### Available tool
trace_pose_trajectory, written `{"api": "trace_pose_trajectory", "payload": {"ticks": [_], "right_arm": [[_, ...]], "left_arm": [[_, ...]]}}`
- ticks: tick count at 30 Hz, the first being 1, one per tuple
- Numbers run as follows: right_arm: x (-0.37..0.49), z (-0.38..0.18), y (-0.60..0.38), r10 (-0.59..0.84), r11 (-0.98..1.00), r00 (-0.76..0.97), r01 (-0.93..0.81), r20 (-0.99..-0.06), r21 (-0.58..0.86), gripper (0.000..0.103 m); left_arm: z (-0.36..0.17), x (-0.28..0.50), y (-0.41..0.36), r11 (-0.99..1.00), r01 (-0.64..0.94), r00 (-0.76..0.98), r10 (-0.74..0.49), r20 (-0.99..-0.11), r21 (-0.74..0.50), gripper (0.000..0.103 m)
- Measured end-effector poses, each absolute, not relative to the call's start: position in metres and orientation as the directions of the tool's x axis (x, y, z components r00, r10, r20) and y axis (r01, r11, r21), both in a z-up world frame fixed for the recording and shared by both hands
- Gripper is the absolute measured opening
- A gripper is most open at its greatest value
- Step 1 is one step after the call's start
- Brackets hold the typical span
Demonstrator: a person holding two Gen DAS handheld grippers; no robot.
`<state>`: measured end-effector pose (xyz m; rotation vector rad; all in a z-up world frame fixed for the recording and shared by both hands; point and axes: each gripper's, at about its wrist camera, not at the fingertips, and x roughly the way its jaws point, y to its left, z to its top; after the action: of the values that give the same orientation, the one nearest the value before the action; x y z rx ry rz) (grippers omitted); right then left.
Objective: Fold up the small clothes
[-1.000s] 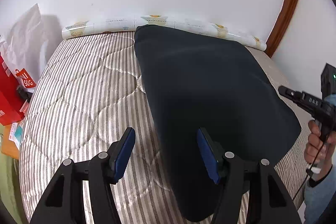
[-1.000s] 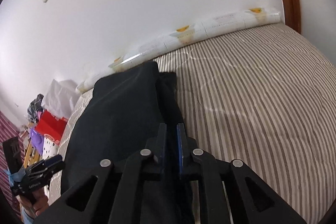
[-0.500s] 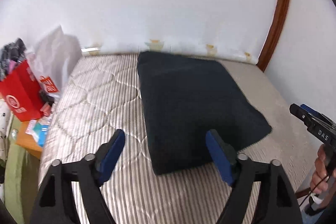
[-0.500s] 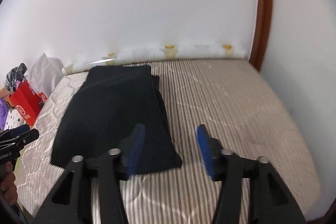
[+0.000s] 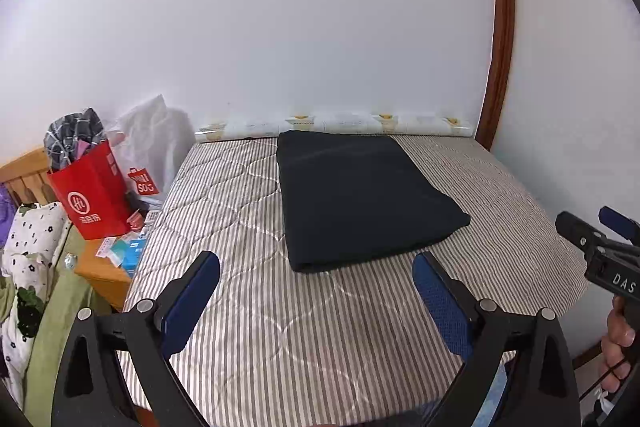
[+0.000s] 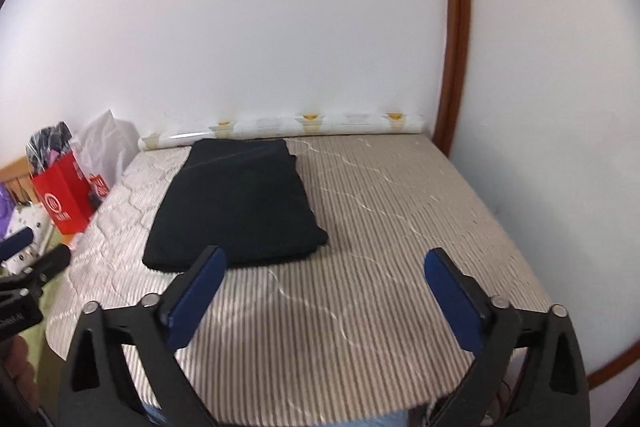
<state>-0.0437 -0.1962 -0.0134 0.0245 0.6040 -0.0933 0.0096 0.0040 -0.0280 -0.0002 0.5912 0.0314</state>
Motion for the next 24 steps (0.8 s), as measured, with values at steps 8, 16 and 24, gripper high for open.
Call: {"api": "trace_pose_trajectory", "payload": {"ticks": [8, 16, 24], "right_arm": [[-0.079, -0.012, -0.188, -0.102, 0.995, 0.834, 0.092, -0.542, -0.045, 0.103], [-0.082, -0.014, -0.187, -0.121, 0.993, 0.818, 0.110, -0.562, -0.053, 0.103], [-0.082, -0.016, -0.189, -0.136, 0.990, 0.813, 0.128, -0.566, -0.055, 0.103]], "left_arm": [[-0.021, -0.021, 0.004, 0.999, -0.038, 0.859, 0.025, -0.511, -0.015, 0.098], [-0.018, -0.030, 0.004, 0.998, -0.050, 0.865, 0.030, -0.501, -0.026, 0.098], [-0.024, -0.026, 0.003, 0.998, -0.050, 0.855, 0.029, -0.518, -0.027, 0.098]]}}
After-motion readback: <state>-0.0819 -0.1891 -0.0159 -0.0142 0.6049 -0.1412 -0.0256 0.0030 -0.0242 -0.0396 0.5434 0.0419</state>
